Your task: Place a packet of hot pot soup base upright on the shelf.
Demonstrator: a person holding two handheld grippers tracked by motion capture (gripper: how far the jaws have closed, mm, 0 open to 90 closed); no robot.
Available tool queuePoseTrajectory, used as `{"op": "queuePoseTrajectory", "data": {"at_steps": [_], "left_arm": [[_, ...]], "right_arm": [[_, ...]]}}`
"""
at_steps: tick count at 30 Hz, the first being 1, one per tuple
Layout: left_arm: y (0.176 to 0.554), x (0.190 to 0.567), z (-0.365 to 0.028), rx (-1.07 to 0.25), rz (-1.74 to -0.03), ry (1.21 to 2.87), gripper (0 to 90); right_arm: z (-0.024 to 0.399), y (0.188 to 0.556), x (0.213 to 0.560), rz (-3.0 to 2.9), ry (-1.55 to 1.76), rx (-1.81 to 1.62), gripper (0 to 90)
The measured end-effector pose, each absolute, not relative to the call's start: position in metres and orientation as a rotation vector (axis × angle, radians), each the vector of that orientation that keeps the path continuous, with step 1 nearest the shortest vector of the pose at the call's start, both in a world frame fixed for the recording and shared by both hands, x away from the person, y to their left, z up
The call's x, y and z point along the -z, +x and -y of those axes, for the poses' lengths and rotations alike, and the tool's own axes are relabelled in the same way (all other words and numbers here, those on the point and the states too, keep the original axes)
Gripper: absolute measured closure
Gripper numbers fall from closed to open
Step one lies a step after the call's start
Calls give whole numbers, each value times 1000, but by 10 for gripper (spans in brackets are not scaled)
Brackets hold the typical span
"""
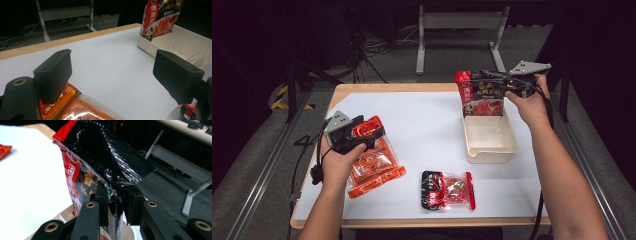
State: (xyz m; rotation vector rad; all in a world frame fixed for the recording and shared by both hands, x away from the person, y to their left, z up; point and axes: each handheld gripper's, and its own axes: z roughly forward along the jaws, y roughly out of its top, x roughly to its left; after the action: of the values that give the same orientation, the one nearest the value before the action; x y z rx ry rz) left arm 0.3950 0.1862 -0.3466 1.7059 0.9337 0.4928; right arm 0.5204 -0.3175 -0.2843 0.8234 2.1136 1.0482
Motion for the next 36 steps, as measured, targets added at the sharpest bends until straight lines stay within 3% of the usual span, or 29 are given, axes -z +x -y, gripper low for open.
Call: {"op": "queuePoseTrajectory", "data": {"at_steps": [10, 25, 36], "left_arm": [[396, 347, -186, -492, -933, 1709, 166], [398, 349, -186, -481, -941, 1718, 164], [397, 360, -190, -482, -944, 1799, 156]], "right_arm": [[338, 522, 307, -2094, 973, -1042, 785], [341, 519, 310, -2087, 997, -1009, 763], [344, 500, 295, -2038, 1005, -1063, 466]]}}
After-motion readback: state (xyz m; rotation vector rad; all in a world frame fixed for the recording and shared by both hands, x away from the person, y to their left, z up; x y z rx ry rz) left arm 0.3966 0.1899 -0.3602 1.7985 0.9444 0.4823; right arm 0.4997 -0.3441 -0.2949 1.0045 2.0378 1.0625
